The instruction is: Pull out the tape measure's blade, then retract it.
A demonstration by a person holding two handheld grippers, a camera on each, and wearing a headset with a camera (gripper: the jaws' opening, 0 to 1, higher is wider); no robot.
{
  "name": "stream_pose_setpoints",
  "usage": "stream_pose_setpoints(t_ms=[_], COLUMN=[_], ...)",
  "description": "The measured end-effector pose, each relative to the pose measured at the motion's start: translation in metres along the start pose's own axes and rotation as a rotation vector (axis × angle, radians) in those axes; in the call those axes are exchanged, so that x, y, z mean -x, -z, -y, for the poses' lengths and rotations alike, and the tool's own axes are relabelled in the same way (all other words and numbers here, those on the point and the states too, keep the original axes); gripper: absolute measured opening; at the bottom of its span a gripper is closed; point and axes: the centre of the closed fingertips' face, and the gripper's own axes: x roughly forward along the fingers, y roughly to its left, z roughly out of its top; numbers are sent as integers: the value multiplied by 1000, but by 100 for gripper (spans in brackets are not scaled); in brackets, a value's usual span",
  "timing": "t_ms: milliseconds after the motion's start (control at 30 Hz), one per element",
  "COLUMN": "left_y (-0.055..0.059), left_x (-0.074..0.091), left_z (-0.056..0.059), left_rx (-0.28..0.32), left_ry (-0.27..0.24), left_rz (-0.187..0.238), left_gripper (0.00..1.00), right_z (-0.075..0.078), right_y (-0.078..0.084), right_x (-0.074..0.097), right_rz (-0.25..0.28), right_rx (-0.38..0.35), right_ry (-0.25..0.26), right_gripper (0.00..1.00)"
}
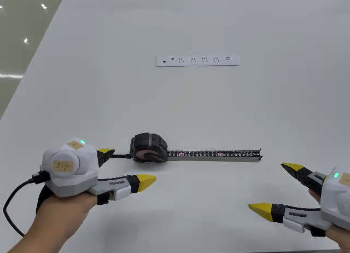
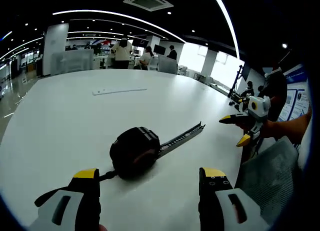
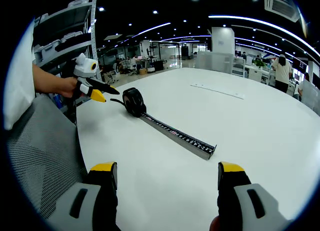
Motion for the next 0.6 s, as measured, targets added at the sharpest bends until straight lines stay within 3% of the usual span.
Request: stream_pose_setpoints(t_ms=[600], left_y=[-3], left_x=[-33], left_z=[-8], left_rx=[59], left_ry=[-67], left_rz=[7], left_gripper=[75], right_z=[7], right_y=[4], right_x=[-1], right_rz=[-5], right_rx=[-8], right_ry=[6], right_gripper=[78])
